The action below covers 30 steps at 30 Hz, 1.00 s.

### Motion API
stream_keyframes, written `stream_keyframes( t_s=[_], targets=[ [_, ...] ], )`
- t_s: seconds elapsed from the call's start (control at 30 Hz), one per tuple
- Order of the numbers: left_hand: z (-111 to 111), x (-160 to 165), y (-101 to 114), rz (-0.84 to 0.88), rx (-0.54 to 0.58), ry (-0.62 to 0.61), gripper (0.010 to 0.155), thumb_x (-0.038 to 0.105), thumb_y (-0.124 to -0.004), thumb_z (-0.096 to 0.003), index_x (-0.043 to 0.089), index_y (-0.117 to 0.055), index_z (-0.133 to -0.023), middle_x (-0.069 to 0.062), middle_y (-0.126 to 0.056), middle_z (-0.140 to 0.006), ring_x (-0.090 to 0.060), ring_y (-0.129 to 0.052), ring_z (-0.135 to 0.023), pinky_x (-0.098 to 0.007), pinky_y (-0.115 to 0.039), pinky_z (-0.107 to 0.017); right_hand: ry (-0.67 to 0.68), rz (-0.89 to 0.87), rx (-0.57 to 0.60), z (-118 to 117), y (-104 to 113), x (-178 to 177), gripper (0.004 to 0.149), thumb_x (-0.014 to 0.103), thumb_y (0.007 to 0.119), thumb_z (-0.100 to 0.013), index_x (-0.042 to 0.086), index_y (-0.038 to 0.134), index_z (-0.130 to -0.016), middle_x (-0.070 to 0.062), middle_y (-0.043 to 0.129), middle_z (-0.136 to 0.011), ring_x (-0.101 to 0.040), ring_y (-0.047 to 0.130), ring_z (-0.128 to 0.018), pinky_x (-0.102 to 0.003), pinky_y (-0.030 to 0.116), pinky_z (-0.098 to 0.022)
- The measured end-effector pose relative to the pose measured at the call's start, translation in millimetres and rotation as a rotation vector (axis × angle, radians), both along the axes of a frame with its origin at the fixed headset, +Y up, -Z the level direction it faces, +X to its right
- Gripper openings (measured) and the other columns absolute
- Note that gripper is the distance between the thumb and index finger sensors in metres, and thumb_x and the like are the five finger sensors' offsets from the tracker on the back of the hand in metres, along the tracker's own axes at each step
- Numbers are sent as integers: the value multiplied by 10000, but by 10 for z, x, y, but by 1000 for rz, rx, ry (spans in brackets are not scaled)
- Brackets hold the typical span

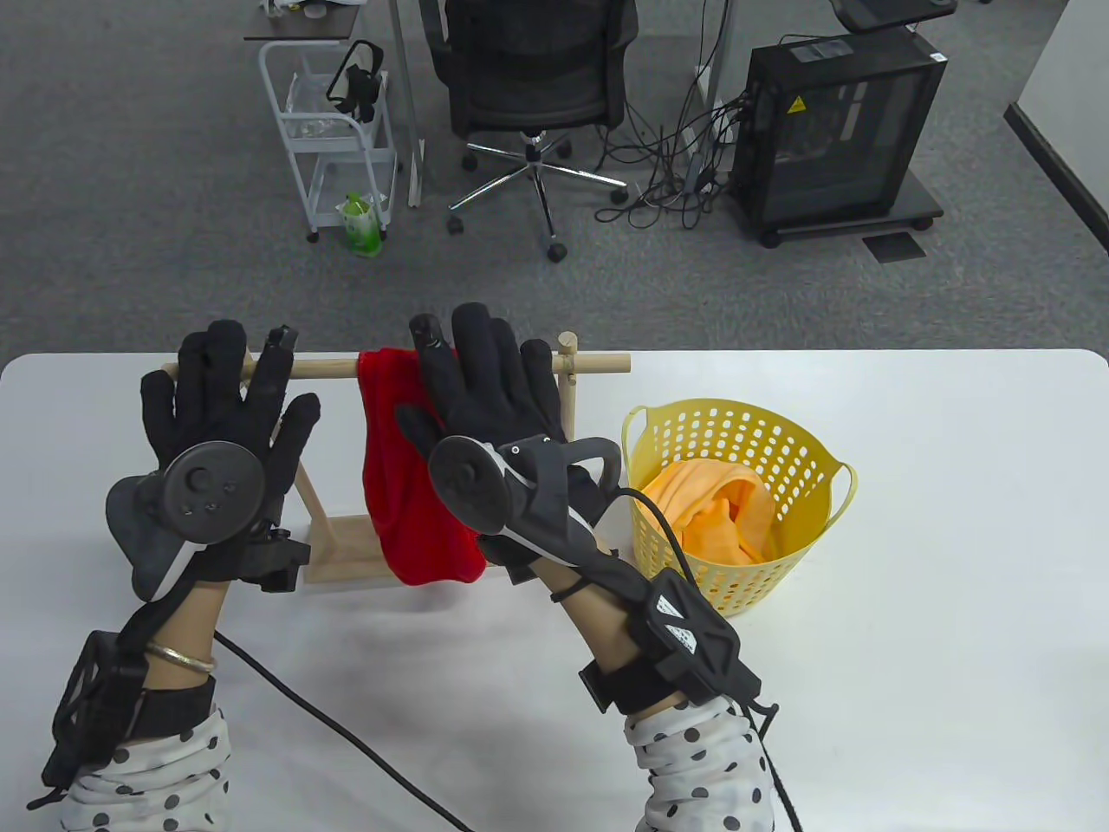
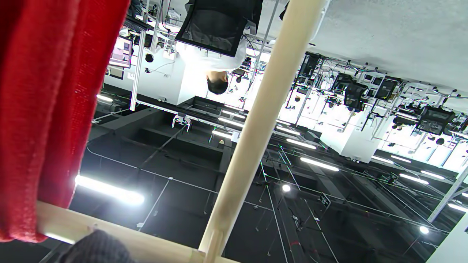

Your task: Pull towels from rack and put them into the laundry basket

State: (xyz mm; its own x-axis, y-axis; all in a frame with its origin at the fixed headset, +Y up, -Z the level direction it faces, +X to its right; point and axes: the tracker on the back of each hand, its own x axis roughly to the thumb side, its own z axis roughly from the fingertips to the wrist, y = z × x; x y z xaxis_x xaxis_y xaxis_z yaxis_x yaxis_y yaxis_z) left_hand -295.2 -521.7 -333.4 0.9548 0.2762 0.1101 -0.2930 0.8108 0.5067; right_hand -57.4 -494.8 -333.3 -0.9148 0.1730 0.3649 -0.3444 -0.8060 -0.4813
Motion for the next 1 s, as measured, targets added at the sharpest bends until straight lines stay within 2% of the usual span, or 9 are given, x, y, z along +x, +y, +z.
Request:
stream_keyframes(
  t_s=[0.27,0.4,0.6,0.73,1.0],
  targets=[
    [-4,3,-3,2,1,-1,630,588,-605,-627,454,-491,-1232,37,-327,-1330,-204,-257,-1241,-518,-116,-927,-72,21,-32,-89,-8,-163,768,591,631,-586,311,314,-1228,-71,298,-1269,-334,383,-1168,-534,274,-870],
    [-10,4,-1,5,-1,-1,632,588,-606,-626,454,-490,-1233,39,-326,-1330,-202,-252,-1241,-516,-112,-927,-99,44,-27,-116,-26,-202,770,582,647,-583,302,334,-1228,-54,364,-1264,-330,389,-1167,-542,264,-868],
    [-22,11,-5,8,3,0,633,589,-604,-627,456,-483,-1235,42,-320,-1330,-199,-249,-1241,-516,-104,-926,-128,50,19,-133,-35,-208,681,519,668,-595,309,438,-1201,-20,472,-1229,-304,442,-1153,-530,295,-867],
    [-26,14,-2,6,3,5,628,590,-602,-628,462,-484,-1232,43,-322,-1331,-197,-250,-1242,-519,-89,-922,-125,26,74,-151,3,-187,562,458,704,-591,341,596,-1129,30,625,-1162,-275,570,-1111,-520,392,-854],
    [-36,16,1,10,-1,6,626,588,-603,-629,462,-486,-1231,47,-322,-1331,-195,-251,-1243,-520,-94,-922,-85,2,92,-128,106,-112,467,433,734,-577,358,738,-1038,68,754,-1091,-234,719,-1041,-496,502,-830]
  ],
)
